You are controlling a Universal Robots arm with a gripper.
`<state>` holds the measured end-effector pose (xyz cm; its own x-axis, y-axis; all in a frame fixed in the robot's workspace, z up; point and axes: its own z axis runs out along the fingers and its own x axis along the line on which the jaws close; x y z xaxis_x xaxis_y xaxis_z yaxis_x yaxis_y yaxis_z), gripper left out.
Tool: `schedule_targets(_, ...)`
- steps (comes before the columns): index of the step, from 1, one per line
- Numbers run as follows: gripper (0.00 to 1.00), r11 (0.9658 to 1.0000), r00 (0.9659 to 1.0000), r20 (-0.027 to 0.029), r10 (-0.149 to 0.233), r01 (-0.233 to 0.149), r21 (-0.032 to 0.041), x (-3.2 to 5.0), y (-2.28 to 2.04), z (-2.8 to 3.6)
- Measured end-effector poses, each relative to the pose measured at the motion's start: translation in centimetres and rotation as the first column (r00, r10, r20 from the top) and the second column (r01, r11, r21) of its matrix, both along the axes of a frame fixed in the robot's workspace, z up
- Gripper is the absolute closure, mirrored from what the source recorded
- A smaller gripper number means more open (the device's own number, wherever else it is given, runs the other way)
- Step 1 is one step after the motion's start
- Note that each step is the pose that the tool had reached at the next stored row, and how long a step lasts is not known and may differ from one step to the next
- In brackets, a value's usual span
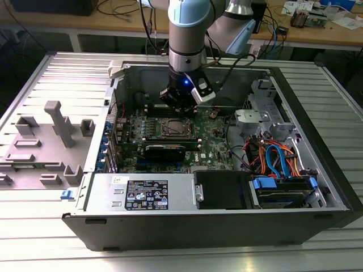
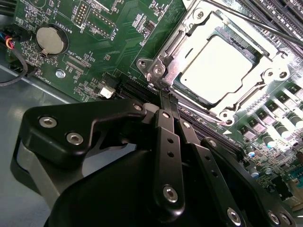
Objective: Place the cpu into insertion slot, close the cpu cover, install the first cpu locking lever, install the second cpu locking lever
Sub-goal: 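Install the first cpu locking lever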
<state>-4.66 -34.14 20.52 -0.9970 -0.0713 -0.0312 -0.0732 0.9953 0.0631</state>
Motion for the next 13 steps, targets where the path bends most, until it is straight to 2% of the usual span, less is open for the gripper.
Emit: schedule_targets(13, 0.89, 1.0, 1.0, 0.0, 0.0, 0.0, 0.0001, 0.0, 0.0, 0.03)
